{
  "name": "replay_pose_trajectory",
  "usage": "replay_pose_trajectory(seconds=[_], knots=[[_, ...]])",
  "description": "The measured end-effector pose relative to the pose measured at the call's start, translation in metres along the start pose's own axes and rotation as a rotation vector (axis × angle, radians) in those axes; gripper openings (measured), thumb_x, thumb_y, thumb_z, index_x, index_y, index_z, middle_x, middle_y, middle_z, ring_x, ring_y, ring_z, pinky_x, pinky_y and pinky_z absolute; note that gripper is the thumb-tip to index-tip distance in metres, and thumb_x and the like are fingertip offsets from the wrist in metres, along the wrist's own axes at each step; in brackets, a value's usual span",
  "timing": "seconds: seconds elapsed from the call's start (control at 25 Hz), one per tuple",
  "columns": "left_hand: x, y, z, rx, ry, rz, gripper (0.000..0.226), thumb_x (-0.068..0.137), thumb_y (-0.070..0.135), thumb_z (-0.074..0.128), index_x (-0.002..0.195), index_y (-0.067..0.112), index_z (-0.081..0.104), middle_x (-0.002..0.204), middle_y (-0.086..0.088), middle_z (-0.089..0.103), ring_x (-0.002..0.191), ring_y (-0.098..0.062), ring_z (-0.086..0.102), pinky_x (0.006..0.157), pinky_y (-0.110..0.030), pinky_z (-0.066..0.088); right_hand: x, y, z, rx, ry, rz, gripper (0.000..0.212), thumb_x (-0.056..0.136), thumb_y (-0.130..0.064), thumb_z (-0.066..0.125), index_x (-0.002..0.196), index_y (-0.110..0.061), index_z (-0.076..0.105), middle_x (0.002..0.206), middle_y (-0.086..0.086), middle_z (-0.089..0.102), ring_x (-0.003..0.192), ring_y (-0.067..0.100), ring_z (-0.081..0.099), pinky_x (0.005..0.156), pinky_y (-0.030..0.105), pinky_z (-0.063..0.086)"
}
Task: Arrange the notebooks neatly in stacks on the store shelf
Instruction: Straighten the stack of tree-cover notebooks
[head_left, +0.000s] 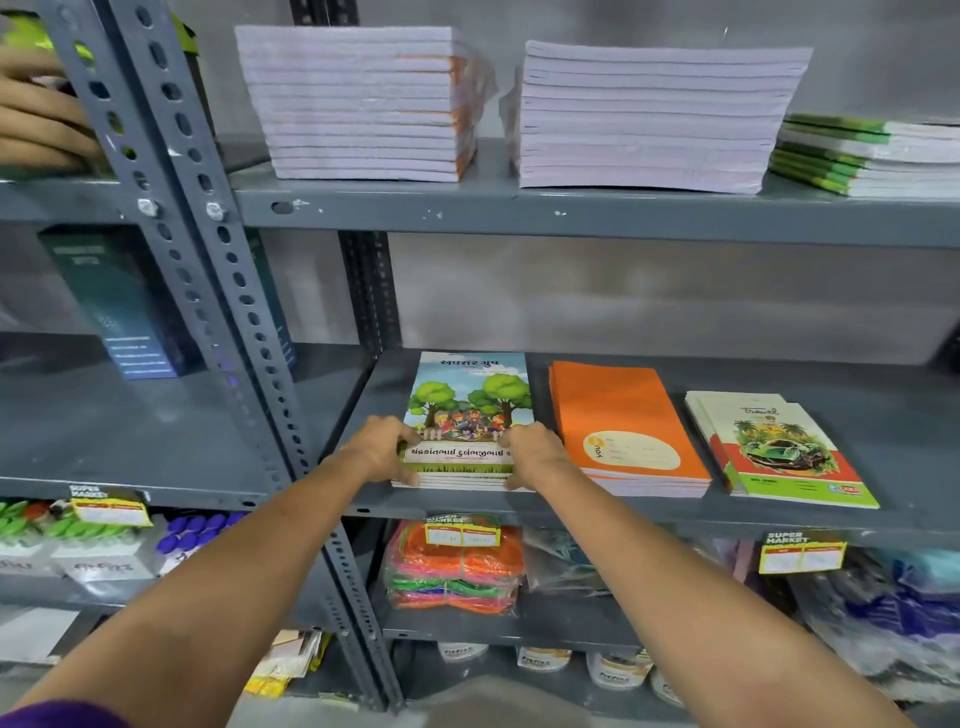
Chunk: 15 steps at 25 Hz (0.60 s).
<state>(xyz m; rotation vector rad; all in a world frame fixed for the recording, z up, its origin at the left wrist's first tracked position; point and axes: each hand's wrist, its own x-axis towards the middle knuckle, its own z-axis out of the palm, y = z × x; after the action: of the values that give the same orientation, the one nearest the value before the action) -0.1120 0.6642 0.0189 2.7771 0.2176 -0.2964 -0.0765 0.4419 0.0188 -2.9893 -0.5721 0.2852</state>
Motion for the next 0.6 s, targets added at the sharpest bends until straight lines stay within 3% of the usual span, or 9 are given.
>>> replay_pose_trajectory(seconds=[0.24, 0.6], knots=[[0.007, -0.009, 0.003, 0.013, 0.012, 0.037, 0.078, 0.06, 0.031, 0.09, 0.131, 0.016, 0.059, 0.118, -0.011, 0.062, 0.102, -0.025, 0.061, 0.089, -0.03, 0.047, 0.0, -0.001, 0.001, 0.005, -0.01, 0.002, 0.05, 0.077, -0.013, 0.079, 0.124, -0.01, 0.063, 0.122, 0.016, 0.065, 0.112, 0.035, 0.062, 0.095, 0.039, 0.053], [0.001, -0.002, 0.001, 0.16, -0.011, 0.054, 0.077, 0.066, 0.035, 0.085, 0.134, 0.018, 0.054, 0.125, -0.007, 0.058, 0.109, -0.023, 0.059, 0.09, -0.03, 0.049, -0.011, 0.029, -0.019, 0.197, 0.042, -0.009, 0.059, 0.077, -0.029, 0.08, 0.13, -0.014, 0.059, 0.132, 0.009, 0.06, 0.121, 0.029, 0.056, 0.099, 0.037, 0.048]])
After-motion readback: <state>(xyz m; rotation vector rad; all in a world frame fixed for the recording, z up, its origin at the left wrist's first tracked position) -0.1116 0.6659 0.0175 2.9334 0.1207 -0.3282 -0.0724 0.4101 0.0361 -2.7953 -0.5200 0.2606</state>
